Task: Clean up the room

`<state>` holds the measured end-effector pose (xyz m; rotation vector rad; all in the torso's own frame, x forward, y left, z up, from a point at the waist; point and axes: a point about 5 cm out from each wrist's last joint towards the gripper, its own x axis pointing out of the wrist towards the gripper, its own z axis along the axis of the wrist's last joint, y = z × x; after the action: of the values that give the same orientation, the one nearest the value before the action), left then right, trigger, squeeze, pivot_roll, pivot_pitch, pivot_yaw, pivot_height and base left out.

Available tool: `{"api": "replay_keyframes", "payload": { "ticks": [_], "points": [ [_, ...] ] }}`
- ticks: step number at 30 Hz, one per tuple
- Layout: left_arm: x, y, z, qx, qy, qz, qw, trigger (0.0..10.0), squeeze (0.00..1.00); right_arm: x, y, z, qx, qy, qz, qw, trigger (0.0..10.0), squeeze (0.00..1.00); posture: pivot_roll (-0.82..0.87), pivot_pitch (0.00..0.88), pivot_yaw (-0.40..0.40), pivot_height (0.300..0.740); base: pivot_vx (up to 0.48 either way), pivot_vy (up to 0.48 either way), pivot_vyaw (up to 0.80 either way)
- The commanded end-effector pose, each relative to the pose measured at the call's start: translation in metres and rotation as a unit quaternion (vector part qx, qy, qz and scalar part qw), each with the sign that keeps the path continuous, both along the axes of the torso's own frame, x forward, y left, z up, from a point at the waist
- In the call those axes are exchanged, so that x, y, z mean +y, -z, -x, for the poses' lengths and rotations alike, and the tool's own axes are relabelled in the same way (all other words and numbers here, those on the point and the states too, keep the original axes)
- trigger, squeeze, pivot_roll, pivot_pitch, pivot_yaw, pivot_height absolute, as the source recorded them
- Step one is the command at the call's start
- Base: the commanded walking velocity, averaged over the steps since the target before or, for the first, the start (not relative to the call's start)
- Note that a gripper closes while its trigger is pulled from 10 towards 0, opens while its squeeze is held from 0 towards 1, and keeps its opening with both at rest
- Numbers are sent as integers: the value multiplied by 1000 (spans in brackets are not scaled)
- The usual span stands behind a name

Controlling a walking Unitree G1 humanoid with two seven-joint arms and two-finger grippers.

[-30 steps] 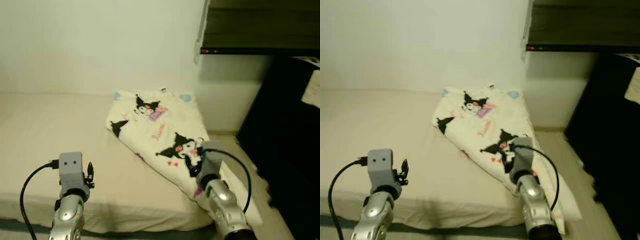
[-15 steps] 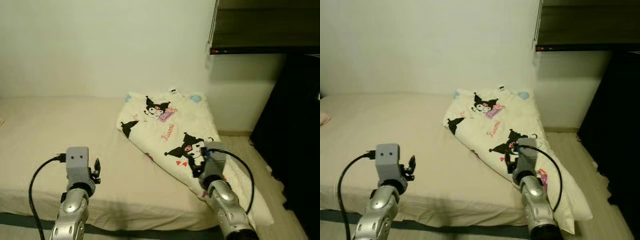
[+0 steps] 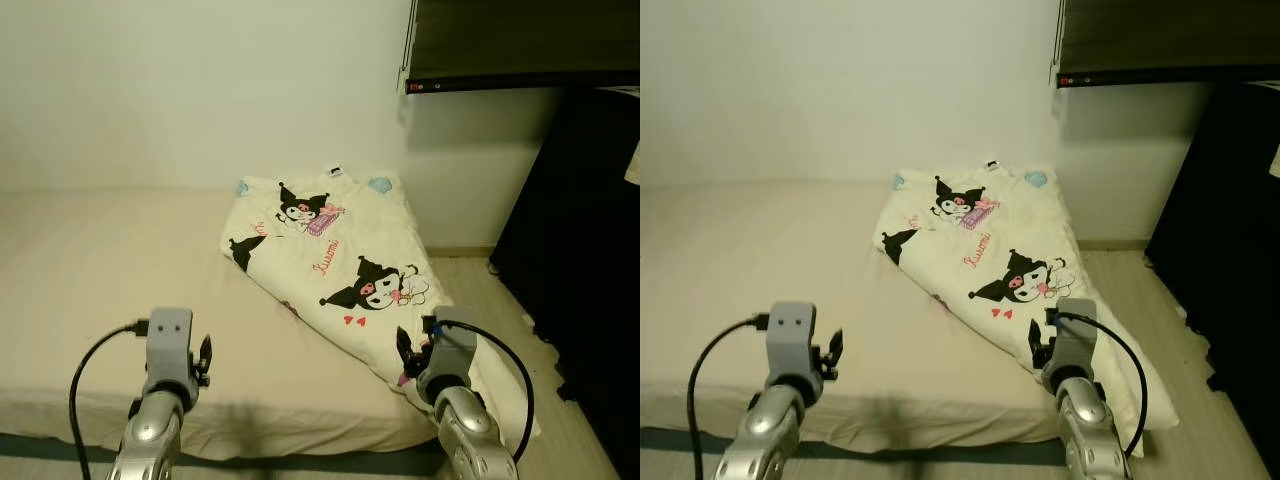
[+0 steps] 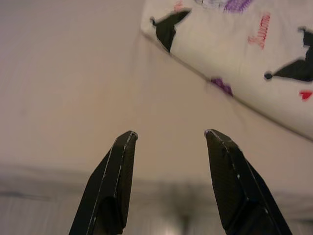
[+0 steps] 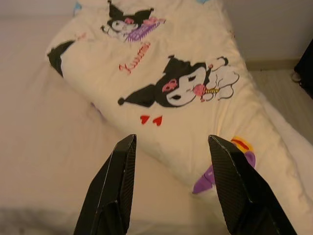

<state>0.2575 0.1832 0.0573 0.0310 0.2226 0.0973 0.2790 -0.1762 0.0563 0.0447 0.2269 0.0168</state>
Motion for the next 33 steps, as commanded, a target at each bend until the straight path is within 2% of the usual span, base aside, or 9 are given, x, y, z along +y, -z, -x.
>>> {"api": "replay_keyframes", "payload": {
  "ticks": [1,6,8,18,28,33],
  "points": [
    [-1,4,8,14,-5,-7,1000,10000,0,2,3,5,13,-12,-4,1000,10000,0,-45,162,8,733,0,0,0],
    [-4,4,21,11,-15,-6,1000,10000,0,2,1,10,16,-20,-2,1000,10000,0,-39,183,9,733,0,0,0],
    [-4,3,22,8,-16,-6,1000,10000,0,2,0,10,16,-21,-2,1000,10000,0,-38,183,8,733,0,0,0],
    [-10,-6,12,-11,8,7,1000,10000,0,3,-4,4,10,-14,-5,1000,10000,0,-46,154,28,733,0,0,0],
    [-17,-10,6,-17,29,12,999,10000,0,3,-5,6,9,-5,-8,1000,10000,0,-53,145,45,733,336,0,0],
    [-18,-9,5,-14,32,14,999,10000,0,2,-5,6,11,-2,-8,1000,10000,0,-54,146,49,733,0,0,0]
  ]
}}
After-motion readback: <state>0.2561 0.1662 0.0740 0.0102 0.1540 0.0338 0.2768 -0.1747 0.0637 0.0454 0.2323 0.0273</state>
